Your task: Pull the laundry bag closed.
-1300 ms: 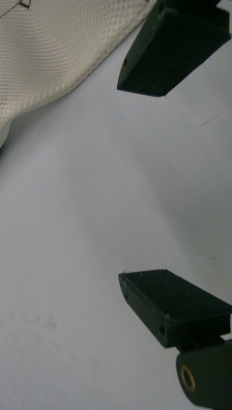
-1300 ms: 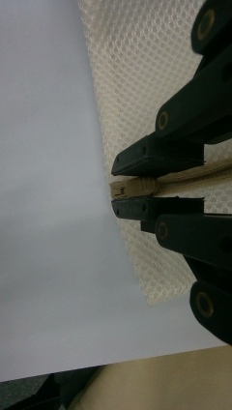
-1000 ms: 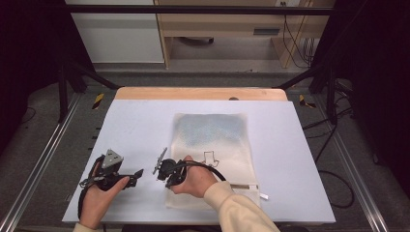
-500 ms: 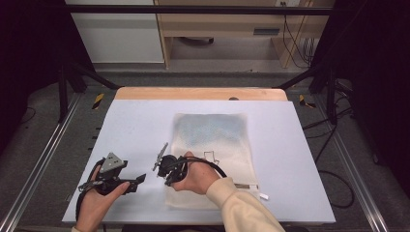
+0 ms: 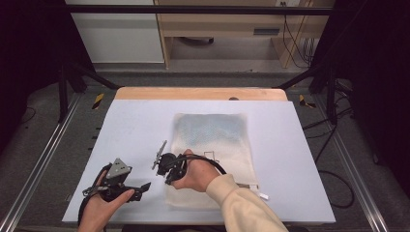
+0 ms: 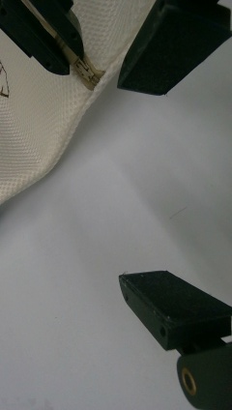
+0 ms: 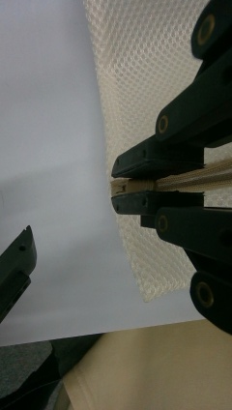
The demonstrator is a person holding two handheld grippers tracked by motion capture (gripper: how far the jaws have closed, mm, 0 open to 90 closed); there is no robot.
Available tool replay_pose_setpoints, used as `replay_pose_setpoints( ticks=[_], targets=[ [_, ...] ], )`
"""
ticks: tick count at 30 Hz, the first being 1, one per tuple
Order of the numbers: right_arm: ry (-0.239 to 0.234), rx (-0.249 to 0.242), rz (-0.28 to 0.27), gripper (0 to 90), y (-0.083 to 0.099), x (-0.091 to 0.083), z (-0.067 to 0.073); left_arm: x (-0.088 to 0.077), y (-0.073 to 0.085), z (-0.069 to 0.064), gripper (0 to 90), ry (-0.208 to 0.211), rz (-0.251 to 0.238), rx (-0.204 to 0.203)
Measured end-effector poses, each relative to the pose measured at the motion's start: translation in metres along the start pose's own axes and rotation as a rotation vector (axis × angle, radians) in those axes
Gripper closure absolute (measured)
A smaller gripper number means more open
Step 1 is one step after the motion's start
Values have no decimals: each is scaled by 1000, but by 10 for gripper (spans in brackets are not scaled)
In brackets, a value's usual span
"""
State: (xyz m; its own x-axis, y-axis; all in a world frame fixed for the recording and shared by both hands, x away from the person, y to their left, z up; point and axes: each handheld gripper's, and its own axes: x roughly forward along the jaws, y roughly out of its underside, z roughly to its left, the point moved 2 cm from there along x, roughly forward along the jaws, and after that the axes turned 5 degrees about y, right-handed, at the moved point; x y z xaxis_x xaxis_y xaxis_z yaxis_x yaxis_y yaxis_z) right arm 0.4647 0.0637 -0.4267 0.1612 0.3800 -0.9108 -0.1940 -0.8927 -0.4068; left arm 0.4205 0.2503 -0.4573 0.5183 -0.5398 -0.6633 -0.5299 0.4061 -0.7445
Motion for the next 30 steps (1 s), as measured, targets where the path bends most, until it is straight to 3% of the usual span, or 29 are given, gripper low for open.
replay_pose_setpoints(
  ticks=[30],
  targets=[
    [6, -11, -4, 819, 1, 0, -1, 8, -8, -31, 66, 98, -33, 39]
  ],
)
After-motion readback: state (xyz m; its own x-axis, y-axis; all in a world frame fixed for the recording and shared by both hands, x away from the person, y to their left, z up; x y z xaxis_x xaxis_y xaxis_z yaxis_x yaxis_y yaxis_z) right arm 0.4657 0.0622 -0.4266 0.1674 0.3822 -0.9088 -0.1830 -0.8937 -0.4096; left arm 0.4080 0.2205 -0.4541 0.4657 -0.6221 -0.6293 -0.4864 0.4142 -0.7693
